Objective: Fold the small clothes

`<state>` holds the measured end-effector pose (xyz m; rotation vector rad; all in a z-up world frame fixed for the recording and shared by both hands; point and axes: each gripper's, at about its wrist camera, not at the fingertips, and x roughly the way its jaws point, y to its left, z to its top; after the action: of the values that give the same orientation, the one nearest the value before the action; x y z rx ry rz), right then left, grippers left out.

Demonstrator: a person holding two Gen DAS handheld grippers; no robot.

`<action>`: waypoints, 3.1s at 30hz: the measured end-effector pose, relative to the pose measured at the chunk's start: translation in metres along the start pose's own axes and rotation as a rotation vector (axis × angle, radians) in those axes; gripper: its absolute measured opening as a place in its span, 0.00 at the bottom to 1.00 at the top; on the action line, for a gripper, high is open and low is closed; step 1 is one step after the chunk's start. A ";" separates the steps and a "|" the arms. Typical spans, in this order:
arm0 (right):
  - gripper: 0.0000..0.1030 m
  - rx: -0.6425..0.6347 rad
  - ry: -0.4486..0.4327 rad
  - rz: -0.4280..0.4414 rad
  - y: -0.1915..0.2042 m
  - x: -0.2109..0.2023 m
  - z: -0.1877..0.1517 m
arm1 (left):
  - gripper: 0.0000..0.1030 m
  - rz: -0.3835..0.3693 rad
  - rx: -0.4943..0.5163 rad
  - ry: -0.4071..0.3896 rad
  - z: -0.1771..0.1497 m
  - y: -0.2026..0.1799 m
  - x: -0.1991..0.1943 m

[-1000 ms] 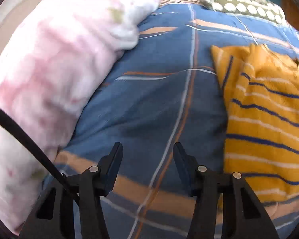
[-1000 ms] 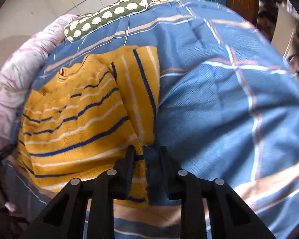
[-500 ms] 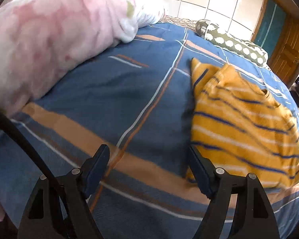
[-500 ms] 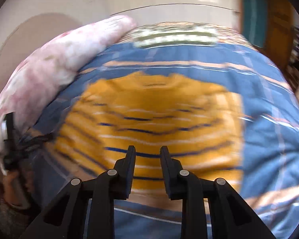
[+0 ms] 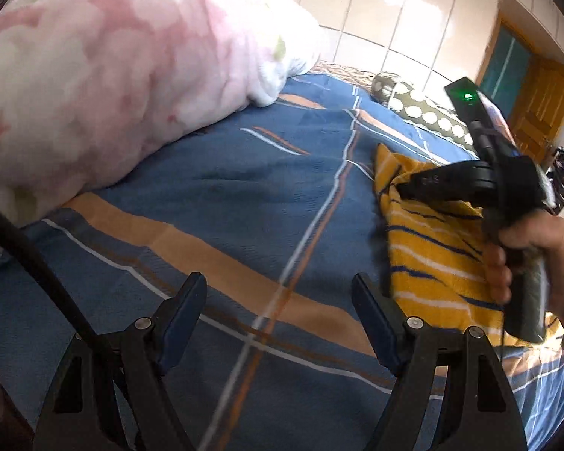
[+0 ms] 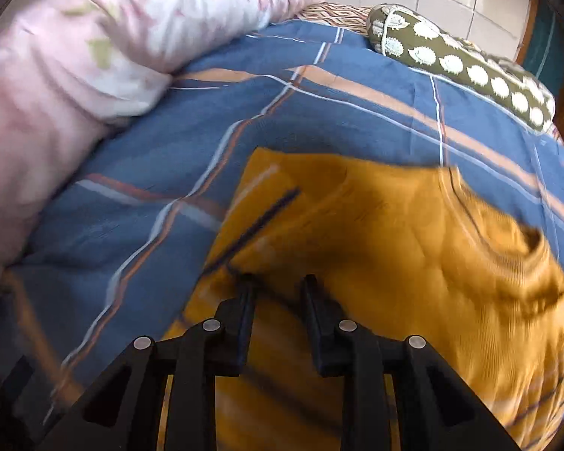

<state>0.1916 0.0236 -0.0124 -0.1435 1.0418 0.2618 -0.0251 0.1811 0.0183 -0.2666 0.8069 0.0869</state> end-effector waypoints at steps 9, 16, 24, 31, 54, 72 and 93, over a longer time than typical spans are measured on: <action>0.32 -0.089 -0.057 0.151 0.009 -0.077 -0.042 | 0.76 -0.014 -0.132 0.008 0.005 0.026 0.002; 0.44 -0.360 -0.060 0.091 0.044 -0.105 -0.150 | 0.76 -0.002 -0.174 0.021 0.000 0.033 0.004; 0.43 -0.518 -0.147 -0.165 0.083 -0.075 -0.163 | 0.76 0.004 -0.188 0.012 -0.003 0.036 0.000; 0.28 -0.522 -0.185 -0.268 0.108 -0.060 -0.145 | 0.76 -0.006 -0.221 0.004 -0.002 0.046 -0.004; 0.09 0.786 -0.288 0.067 -0.284 -0.176 -0.293 | 0.76 -0.150 0.015 0.069 -0.021 -0.095 -0.011; 0.36 0.657 -0.458 0.108 -0.324 -0.243 -0.310 | 0.77 -0.399 0.220 0.296 0.002 -0.294 0.036; 0.24 0.603 -0.331 0.470 -0.360 -0.160 -0.185 | 0.56 -0.738 0.212 0.484 0.044 -0.347 0.106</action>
<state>0.0624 -0.3897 0.0316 0.6768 0.7729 0.3688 0.1408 -0.1432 0.0412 -0.3756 1.1401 -0.7790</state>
